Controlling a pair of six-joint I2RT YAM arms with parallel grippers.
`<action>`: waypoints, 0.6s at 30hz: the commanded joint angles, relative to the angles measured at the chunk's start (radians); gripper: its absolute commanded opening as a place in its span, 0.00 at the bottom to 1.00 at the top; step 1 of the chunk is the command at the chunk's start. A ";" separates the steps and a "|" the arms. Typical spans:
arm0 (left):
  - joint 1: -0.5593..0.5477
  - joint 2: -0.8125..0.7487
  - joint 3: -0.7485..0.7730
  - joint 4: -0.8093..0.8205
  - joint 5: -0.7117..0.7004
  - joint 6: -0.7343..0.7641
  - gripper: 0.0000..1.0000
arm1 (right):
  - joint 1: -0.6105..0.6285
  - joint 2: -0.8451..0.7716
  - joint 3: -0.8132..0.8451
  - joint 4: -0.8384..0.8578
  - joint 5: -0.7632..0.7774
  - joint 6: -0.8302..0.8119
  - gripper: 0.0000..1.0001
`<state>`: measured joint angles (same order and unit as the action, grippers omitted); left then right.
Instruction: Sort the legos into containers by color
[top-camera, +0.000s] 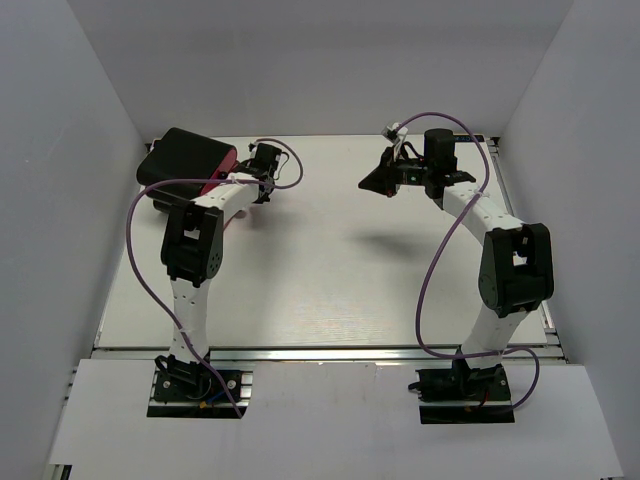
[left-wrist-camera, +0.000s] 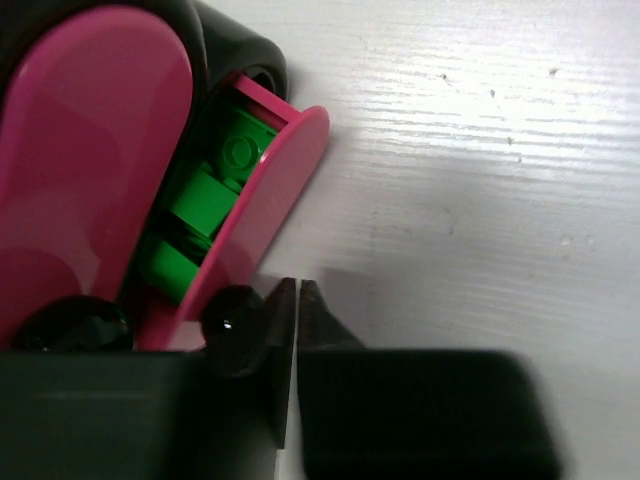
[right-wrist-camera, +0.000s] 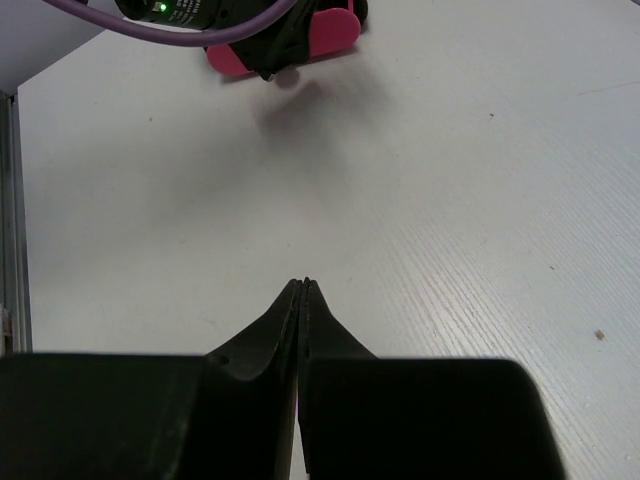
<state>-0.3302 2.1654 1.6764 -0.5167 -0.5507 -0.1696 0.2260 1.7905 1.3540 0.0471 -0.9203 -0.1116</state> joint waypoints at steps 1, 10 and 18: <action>0.003 -0.081 -0.004 0.006 0.058 0.013 0.05 | -0.005 -0.023 0.013 -0.004 -0.023 -0.005 0.00; 0.003 -0.098 -0.076 -0.002 0.153 0.048 0.00 | -0.007 -0.026 0.005 -0.003 -0.020 -0.007 0.00; 0.003 -0.075 -0.104 -0.034 -0.004 0.036 0.10 | -0.016 -0.020 0.016 -0.006 -0.018 -0.002 0.00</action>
<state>-0.3294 2.1387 1.5639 -0.5465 -0.4652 -0.1284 0.2207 1.7905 1.3537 0.0467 -0.9226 -0.1116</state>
